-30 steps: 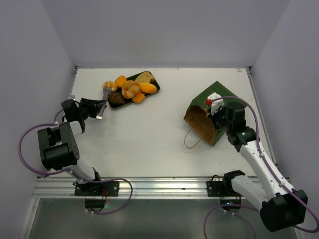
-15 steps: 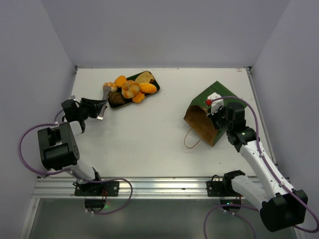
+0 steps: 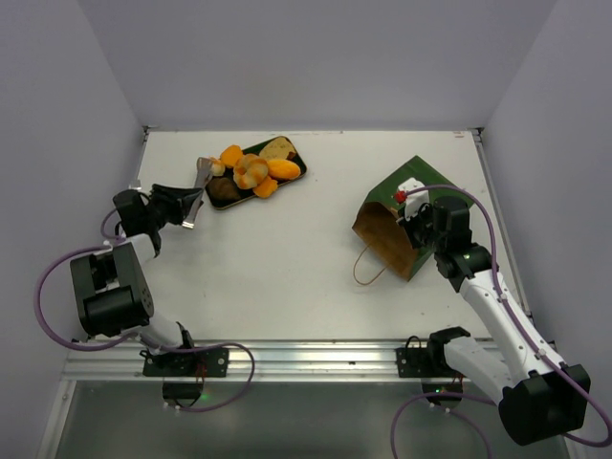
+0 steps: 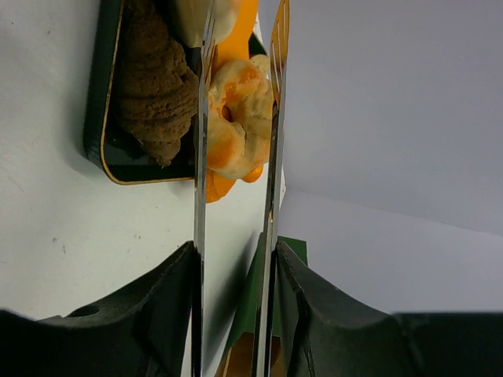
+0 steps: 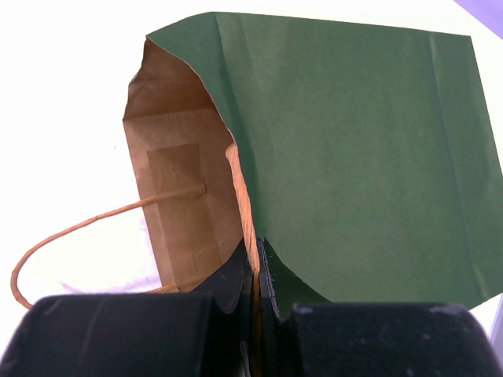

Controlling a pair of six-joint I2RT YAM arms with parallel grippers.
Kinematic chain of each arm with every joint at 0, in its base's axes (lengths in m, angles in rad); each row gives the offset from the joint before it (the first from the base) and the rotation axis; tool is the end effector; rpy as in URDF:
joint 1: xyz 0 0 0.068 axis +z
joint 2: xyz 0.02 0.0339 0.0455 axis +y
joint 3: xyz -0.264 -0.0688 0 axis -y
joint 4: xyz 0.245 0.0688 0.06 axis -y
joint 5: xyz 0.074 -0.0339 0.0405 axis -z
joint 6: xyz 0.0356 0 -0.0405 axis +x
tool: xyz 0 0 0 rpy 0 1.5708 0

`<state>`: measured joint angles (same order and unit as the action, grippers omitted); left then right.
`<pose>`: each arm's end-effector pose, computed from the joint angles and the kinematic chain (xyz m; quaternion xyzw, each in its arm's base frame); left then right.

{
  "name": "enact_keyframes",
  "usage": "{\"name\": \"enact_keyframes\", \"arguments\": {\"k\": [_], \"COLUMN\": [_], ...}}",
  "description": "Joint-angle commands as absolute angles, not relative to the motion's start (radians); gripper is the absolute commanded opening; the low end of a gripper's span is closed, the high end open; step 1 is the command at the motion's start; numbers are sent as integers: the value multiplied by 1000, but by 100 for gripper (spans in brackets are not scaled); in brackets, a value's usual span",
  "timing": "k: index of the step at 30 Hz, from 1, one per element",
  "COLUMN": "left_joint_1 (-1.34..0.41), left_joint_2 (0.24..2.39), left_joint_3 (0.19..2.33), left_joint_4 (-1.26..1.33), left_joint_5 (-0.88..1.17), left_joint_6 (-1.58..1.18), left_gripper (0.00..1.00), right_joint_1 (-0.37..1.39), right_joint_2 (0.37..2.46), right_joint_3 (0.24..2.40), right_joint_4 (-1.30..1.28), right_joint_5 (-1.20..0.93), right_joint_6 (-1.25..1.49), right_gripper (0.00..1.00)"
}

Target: Take the fake bread out of the paper bag

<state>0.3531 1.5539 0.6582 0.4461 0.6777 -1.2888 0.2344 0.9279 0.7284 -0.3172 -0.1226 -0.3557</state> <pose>0.2959 0.0853 0.1795 -0.4641 0.6737 -0.4774 0.3206 0.2021 0.0527 0.2810 -0.2803 0.8164 0.0224 0.5043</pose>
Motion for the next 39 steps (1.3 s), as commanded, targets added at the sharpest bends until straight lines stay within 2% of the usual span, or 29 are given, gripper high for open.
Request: {"name": "enact_keyframes", "arguments": {"k": [1, 11, 17, 20, 24, 27, 29, 31, 32, 35, 39], "left_joint_1": [367, 371, 371, 330, 133, -56, -154, -330, -331, -519, -659], "left_joint_2": [1503, 1454, 1347, 1272, 1187, 1114, 1060, 1042, 1048, 1106, 1193], "left_joint_3": [657, 617, 588, 597, 623, 638, 644, 640, 640, 646, 673], "left_joint_4": [459, 462, 468, 411, 287, 162, 100, 26, 26, 5, -34], "left_joint_5": [719, 744, 791, 804, 772, 665, 493, 317, 269, 120, -151], "left_joint_6": [-1275, -1272, -1247, -1172, -1010, -864, -739, -651, -637, -602, -548], "left_gripper": [47, 47, 45, 44, 43, 42, 42, 42, 42, 41, 41], "right_joint_1": [230, 230, 230, 230, 230, 229, 222, 218, 216, 210, 193], "right_joint_2": [905, 907, 907, 907, 905, 900, 894, 896, 900, 905, 905], "right_joint_3": [726, 724, 727, 727, 730, 730, 732, 735, 735, 742, 747], "right_joint_4": [-284, -285, -284, -285, -284, -285, -285, -288, -288, -304, -313], "right_joint_5": [-135, -135, -129, -126, -118, -110, -110, -115, -115, -127, -140], "right_joint_6": [-348, -348, -348, -350, -351, -354, -354, -356, -356, -353, -350], "right_gripper": [0, 0, 0, 0, 0, 0, 0, 0, 0, 0, 0]}}
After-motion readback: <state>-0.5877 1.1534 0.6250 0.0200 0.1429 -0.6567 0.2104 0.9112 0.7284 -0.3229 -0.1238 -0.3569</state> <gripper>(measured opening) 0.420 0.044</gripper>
